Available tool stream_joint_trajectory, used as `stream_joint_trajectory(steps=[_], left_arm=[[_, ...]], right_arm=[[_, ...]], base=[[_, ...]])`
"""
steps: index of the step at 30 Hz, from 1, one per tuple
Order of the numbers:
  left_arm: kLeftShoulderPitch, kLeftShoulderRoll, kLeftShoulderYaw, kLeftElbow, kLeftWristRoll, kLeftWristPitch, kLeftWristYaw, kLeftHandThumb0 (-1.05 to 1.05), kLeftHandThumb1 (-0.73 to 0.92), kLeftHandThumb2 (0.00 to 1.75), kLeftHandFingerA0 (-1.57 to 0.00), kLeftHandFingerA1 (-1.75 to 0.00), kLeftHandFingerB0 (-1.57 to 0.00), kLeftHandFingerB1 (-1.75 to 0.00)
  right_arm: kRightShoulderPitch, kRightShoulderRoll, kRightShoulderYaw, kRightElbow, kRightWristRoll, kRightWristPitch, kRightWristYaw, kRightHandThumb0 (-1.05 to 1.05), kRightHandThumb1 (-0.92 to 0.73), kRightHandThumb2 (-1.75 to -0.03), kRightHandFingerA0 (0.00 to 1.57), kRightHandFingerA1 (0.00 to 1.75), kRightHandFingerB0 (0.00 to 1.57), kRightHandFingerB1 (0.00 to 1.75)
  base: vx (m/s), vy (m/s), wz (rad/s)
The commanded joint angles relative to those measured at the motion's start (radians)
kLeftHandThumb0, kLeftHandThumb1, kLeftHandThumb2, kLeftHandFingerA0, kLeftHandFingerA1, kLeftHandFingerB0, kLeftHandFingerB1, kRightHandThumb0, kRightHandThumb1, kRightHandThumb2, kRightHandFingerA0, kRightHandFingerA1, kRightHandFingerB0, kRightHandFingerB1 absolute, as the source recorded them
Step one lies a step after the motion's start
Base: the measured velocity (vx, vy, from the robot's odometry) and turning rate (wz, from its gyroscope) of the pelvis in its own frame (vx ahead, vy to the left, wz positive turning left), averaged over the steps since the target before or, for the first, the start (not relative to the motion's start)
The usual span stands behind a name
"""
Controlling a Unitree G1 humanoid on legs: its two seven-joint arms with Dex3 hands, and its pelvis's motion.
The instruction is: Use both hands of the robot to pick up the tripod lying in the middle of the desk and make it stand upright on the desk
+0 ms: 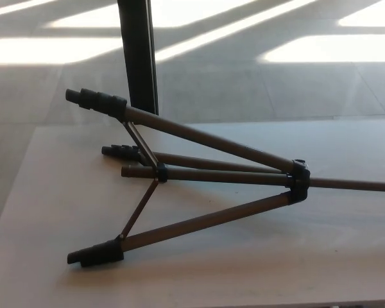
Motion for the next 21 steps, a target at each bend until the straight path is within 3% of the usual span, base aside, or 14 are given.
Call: stream_joint_trajectory(steps=[1, 2, 3, 4, 5, 6, 7, 9, 10, 13, 14, 16, 18, 21], left_arm=[[0.028, 0.027, 0.168, -0.096, -0.222, 0.144, -0.085, -0.73, 0.5, 0.94, -0.47, -0.8, -0.44, -0.71], [0.028, 0.02, 0.183, -0.127, -0.225, 0.159, -0.067, -0.7, 0.63, 0.59, -0.49, -0.91, -0.48, -0.74], [0.021, 0.026, 0.186, -0.14, -0.22, 0.163, -0.062, -0.72, 0.63, 0.58, -0.49, -0.89, -0.47, -0.74], [0.013, 0.026, 0.19, -0.147, -0.215, 0.14, -0.054, -0.71, 0.66, 0.6, -0.53, -0.94, -0.5, -0.74], [0.007, 0.02, 0.193, -0.19, -0.211, 0.138, -0.032, -0.75, 0.65, 0.6, -0.6, -0.93, -0.57, -0.74], [-0.002, 0.014, 0.202, -0.236, -0.215, 0.156, -0.007, -0.76, 0.64, 0.6, -0.57, -0.9, -0.57, -0.71], [-0.008, 0.007, 0.208, -0.282, -0.221, 0.155, 0.004, -0.75, 0.62, 0.6, -0.57, -0.89, -0.58, -0.72], [-0.011, 0.006, 0.21, -0.468, -0.237, 0.134, -0.009, -0.76, 0.64, 0.6, -0.62, -0.83, -0.6, -0.67], [-0.03, 0.013, 0.204, -0.508, -0.225, 0.112, -0.002, -0.75, 0.65, 0.6, -0.62, -0.79, -0.68, -0.63], [-0.094, 0.032, 0.21, -0.658, -0.262, 0.126, 0.002, -0.69, 0.7, 0.61, -0.57, -0.57, -0.57, -0.41], [-0.104, 0.051, 0.194, -0.804, -0.274, 0.148, -0.004, -0.7, 0.67, 0.6, -0.53, -0.55, -0.53, -0.4], [-0.121, 0.068, 0.19, -0.94, -0.298, 0.207, 0.013, -0.65, 0.66, 0.61, -0.52, -0.47, -0.51, -0.38], [-0.201, 0.095, 0.184, -1.078, -0.364, 0.261, 0.041, -0.63, 0.62, 0.59, -0.48, -0.5, -0.47, -0.41], [-0.273, 0.133, 0.164, -1.186, -0.394, 0.281, 0.043, -0.56, 0.67, 0.58, -0.43, -0.57, -0.42, -0.46]], right_arm=[[0.014, 0.001, -0.238, -0.171, 0.267, 0.221, -0.062, -0.48, -0.61, -0.58, 0.34, 0.57, 0.58, 0.54], [-0.004, 0.035, -0.294, -0.183, 0.313, 0.172, -0.087, -0.39, -0.63, -0.58, 0.3, 0.57, 0.57, 0.6], [-0.022, 0.029, -0.343, -0.201, 0.374, 0.253, -0.08, -0.46, -0.51, -0.86, 0.27, 0.64, 0.48, 0.66], [-0.014, 0.03, -0.366, -0.239, 0.405, 0.305, -0.065, -0.45, -0.71, -0.61, 0.18, 0.61, 0.34, 0.51], [-0.033, 0.022, -0.388, -0.28, 0.412, 0.377, -0.122, -0.54, -0.55, -0.87, 0.14, 0.61, 0.29, 0.59], [-0.031, 0.037, -0.382, -0.322, 0.403, 0.364, -0.124, -0.51, -0.71, -0.61, 0.16, 0.63, 0.21, 0.46], [-0.03, 0.05, -0.386, -0.359, 0.41, 0.365, -0.125, -0.55, -0.53, -0.91, 0.28, 0.66, 0.37, 0.68], [0.001, 0.098, -0.374, -0.574, 0.44, 0.397, -0.131, -0.5, -0.64, -0.59, 0.39, 0.75, 0.34, 0.42], [0.012, 0.097, -0.355, -0.631, 0.431, 0.395, -0.111, -0.6, -0.52, -0.87, 0.44, 0.74, 0.29, 0.51], [0.064, 0.091, -0.306, -0.788, 0.458, 0.365, -0.001, -0.58, -0.68, -0.6, 0.46, 0.66, 0.38, 0.39], [0.088, 0.112, -0.29, -0.922, 0.486, 0.365, -0.009, -0.6, -0.56, -0.92, 0.47, 0.69, 0.34, 0.53], [0.104, 0.137, -0.266, -1.043, 0.486, 0.358, -0.04, -0.6, -0.55, -0.93, 0.5, 0.7, 0.36, 0.53], [0.116, 0.165, -0.205, -1.231, 0.449, 0.356, -0.101, -0.62, -0.68, -0.6, 0.62, 0.65, 0.57, 0.41], [0.121, 0.168, -0.144, -1.375, 0.423, 0.379, -0.123, -0.61, -0.72, -0.62, 0.58, 0.64, 0.57, 0.4]], base=[[0.0, 0.0, 0.0], [0.0, 0.0, 0.0], [0.0, 0.0, 0.0], [0.0, 0.0, 0.0], [0.0, 0.0, 0.0], [0.0, 0.0, 0.0], [0.0, 0.0, 0.0], [0.0, 0.0, 0.0], [0.0, 0.0, 0.0], [0.0, 0.0, 0.0], [0.0, 0.0, 0.0], [0.0, 0.0, 0.0], [0.0, 0.0, 0.0], [0.0, 0.0, 0.0]])
